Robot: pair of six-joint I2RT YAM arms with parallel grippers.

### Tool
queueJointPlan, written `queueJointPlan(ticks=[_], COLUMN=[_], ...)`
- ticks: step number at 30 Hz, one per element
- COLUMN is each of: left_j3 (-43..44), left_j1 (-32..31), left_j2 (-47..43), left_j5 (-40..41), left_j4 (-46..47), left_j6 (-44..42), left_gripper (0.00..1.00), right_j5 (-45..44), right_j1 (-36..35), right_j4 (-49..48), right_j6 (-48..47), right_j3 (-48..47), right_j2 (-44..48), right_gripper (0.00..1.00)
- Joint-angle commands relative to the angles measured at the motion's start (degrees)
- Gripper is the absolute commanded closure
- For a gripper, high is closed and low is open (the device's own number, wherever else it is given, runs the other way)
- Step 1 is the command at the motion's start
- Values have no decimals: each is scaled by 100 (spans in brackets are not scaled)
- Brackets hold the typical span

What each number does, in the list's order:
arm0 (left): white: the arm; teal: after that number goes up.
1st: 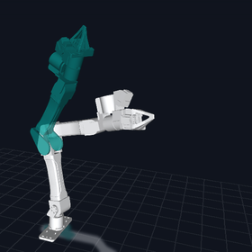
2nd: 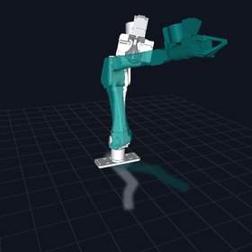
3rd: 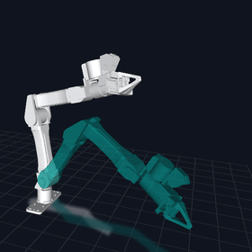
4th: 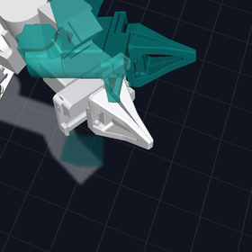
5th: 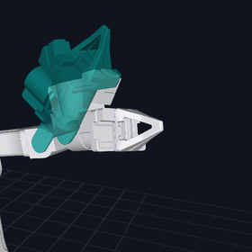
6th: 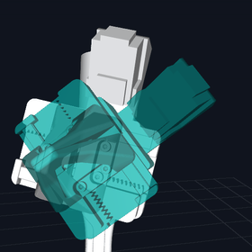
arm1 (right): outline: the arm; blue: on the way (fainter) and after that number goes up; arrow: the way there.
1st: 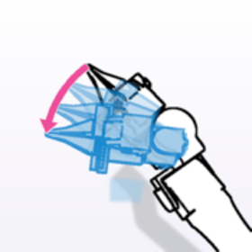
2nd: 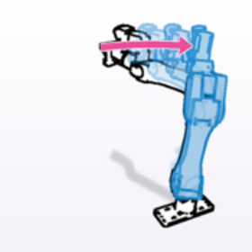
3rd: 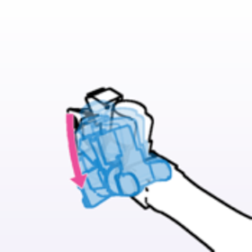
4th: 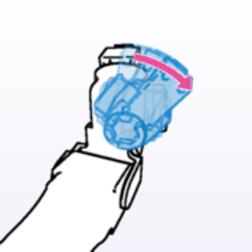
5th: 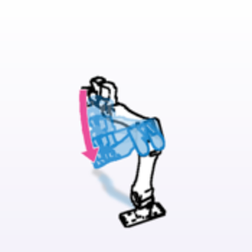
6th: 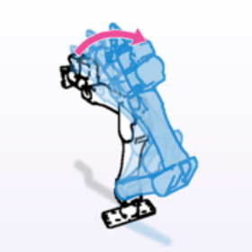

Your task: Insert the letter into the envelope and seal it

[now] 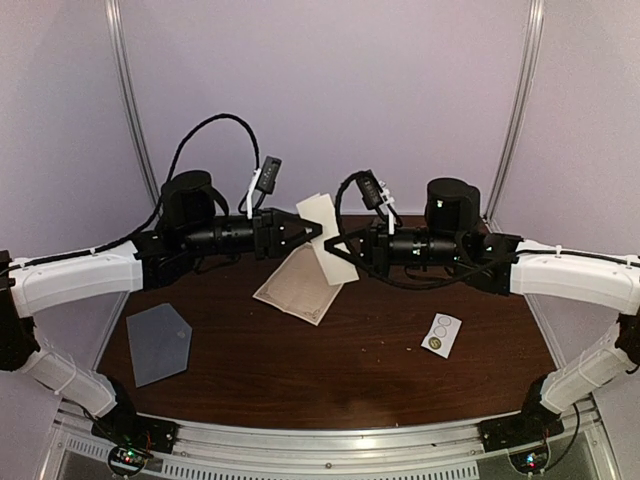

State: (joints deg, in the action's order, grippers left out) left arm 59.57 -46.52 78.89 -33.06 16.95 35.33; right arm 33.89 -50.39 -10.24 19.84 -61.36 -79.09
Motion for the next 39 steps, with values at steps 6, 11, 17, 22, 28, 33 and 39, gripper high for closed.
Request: queueJointPlan(ticks=[6,11,17,22,28,33,39], left_j3=[107,79,52,137,210,263,292], left_j1=[-32,-32,-32,-32,-32,-32,-32], left_j2=[-34,-171,-347,-393,-436,-385,-340], left_j5=[-90,-8,-270,-961,-1203,-1308,-1341], left_j4=[409,198,14,-114,-306,-306,-315], left_j6=[17,-196,-460,-716,-902,-920,-942], left_gripper=[92,100,100,100,100,100,97], right_j5=[-118,-380,-750,-616,474,917,990], right_j1=[-46,-36,13,38,-4,-64,-76], right_j4=[104,294,564,646,662,556,123], right_j6=[-76,-122,-258,-320,-377,-383,-231], right_j3=[-194,-165,2,14,-215,-349,-266], right_j2=[-53,89,434,496,160,-16,63], right_gripper=[100,70,34,3,0,23,100])
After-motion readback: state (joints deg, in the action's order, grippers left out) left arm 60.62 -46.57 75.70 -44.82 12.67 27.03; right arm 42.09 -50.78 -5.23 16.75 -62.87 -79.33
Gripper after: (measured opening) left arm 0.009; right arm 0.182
